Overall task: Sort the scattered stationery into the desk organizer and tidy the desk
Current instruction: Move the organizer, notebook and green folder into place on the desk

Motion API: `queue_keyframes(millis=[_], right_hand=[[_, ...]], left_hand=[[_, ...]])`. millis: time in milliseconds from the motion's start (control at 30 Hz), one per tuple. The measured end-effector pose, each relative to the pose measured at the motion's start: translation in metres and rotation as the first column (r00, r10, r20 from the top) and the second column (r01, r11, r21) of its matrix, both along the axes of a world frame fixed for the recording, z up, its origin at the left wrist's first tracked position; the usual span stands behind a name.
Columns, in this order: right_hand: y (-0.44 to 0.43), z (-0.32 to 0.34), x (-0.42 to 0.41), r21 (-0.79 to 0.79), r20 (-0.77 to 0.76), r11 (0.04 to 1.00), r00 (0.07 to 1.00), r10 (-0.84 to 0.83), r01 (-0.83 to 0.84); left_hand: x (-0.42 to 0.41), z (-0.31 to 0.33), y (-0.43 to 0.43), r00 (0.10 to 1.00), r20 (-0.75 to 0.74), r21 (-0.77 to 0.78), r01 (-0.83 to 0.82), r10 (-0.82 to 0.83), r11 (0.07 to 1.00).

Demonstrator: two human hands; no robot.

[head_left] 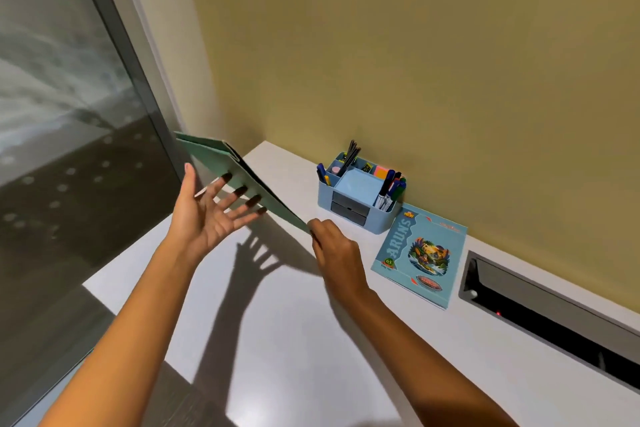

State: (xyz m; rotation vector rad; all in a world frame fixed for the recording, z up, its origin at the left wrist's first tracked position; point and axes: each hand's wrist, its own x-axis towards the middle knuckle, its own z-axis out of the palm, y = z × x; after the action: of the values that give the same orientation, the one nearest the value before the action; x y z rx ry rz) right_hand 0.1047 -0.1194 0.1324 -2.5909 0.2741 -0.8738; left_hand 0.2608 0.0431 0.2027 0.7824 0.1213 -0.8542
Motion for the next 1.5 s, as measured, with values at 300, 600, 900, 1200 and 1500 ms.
queue_keyframes(millis=[300,600,900,1200,1500], right_hand=[[-0.043,0.006,-0.105,-0.260,0.087,0.965,0.995,0.042,-0.018],[-0.081,0.015,-0.191,-0.222,0.133,0.940,0.963,-0.233,0.258],[-0.096,0.016,-0.222,0.535,-0.011,0.831,0.984,-0.178,0.156],[-0.099,0.021,-0.214,0.833,-0.228,0.493,0.968,-0.109,0.252],[-0.115,0.024,-0.236,0.865,-0.046,0.469,0.958,-0.284,0.181]], left_hand=[[-0.064,0.029,-0.008,0.985,0.093,0.322,0.108,-0.145,0.941],[-0.130,0.010,-0.028,0.969,0.106,0.348,0.173,-0.222,0.921],[-0.169,-0.012,-0.021,0.966,0.114,0.344,0.181,-0.232,0.921],[-0.189,-0.024,-0.031,0.934,0.202,0.250,0.240,-0.293,0.938],[-0.195,-0.025,-0.066,0.852,0.409,0.341,0.189,-0.326,0.921]])
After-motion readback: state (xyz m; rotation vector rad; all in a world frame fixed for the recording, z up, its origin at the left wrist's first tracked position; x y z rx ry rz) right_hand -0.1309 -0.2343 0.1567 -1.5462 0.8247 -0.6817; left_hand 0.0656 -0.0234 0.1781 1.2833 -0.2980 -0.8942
